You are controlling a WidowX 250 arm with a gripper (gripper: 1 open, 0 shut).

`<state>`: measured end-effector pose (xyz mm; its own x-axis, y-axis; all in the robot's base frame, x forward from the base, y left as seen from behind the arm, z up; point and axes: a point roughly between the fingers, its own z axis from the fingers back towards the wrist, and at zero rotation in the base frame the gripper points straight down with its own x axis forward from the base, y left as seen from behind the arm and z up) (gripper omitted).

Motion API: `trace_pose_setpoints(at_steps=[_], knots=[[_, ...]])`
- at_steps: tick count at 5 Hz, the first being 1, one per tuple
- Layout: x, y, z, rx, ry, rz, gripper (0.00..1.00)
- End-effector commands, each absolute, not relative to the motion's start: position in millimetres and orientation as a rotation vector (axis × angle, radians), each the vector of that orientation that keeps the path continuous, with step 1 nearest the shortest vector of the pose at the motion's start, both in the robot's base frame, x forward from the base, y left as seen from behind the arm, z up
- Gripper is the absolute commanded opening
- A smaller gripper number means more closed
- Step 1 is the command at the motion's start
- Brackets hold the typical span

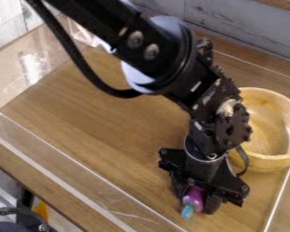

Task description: Put the purple eggplant in the brown bowl

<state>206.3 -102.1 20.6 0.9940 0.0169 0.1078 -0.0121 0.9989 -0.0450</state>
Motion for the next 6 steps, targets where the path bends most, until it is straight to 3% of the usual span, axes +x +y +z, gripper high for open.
trace_pose_setpoints(at_steps=[1, 2, 3, 5, 6], knots=[[213, -106, 35.0, -0.058, -0.155, 0.067, 0.0], [212, -101, 48.5, -0.062, -0.17, 0.068, 0.0], [220, -100, 84.1, -0.086, -0.213, 0.066, 0.0], [229, -70, 176.3, -0.052, -0.304, 0.246, 0.0], [253, -72, 180.1, -0.053, -0.314, 0.208, 0.0]])
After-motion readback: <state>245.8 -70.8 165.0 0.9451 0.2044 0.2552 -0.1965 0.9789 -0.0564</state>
